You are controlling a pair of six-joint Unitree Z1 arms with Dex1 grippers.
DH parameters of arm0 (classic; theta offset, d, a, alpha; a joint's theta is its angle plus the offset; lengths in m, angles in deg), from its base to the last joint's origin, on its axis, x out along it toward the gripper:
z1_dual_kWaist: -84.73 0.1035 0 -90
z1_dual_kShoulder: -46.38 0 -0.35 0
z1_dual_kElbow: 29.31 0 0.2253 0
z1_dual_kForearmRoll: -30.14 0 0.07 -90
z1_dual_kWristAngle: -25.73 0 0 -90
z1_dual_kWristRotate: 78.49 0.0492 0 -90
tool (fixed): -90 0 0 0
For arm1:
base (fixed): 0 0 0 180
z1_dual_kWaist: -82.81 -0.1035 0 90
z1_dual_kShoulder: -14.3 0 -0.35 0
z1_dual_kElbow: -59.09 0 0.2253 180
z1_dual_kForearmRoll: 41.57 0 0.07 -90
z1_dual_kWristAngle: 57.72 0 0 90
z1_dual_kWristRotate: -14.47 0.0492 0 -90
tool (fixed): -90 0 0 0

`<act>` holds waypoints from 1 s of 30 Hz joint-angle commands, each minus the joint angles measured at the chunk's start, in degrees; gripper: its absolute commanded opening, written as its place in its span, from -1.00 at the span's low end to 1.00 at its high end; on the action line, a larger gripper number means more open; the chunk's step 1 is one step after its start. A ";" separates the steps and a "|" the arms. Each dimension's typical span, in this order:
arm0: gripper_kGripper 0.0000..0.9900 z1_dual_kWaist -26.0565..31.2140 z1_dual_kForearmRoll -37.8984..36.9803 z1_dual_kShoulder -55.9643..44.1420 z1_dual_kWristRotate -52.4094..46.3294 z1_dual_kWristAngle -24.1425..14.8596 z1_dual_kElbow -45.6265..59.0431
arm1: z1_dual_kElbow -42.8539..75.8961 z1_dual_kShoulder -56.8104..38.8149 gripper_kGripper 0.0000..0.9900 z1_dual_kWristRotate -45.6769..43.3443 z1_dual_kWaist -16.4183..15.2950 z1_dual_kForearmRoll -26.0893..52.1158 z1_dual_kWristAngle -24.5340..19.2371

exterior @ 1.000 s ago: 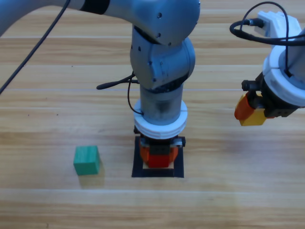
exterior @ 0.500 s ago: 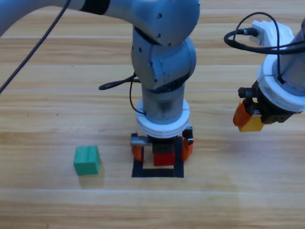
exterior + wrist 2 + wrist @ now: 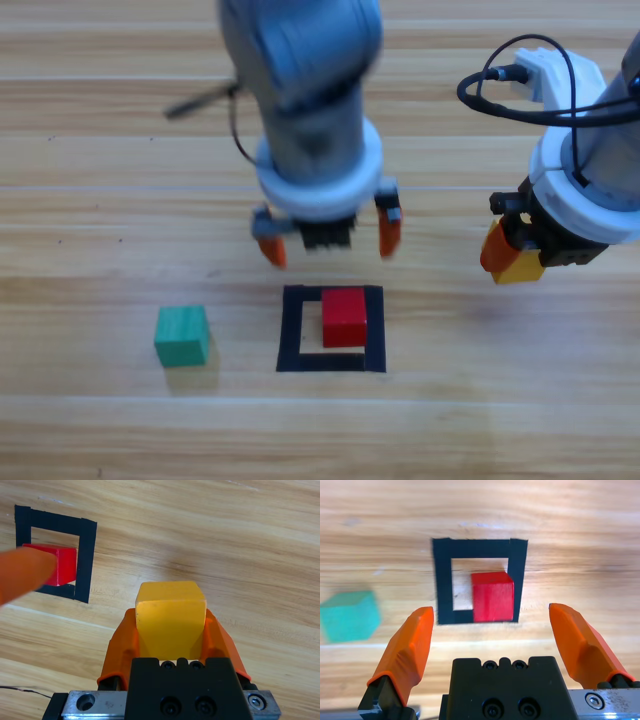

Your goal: Stack the blocks in the rectangular block: red at the bottom, yellow in the middle, green on top

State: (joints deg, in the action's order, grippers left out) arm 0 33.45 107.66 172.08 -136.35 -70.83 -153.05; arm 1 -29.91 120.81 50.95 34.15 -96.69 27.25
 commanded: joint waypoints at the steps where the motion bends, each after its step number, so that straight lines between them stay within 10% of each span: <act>1: 0.99 0.83 4.20 -10.65 -0.32 -5.22 -0.24 | -0.45 2.12 -0.67 1.15 -4.25 -0.49 -1.30; 13: 0.97 6.01 -11.71 -44.14 9.61 -14.80 29.47 | -12.31 10.91 -0.67 8.09 -10.75 -7.17 -1.21; 30: 0.97 11.99 -15.05 -35.79 14.62 -2.49 35.00 | -31.38 23.66 -0.67 14.24 -13.83 -16.57 -2.27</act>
State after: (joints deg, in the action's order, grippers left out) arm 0 43.48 92.92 133.28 -120.85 -74.28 -118.20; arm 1 -57.37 137.80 64.36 21.89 -110.04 25.87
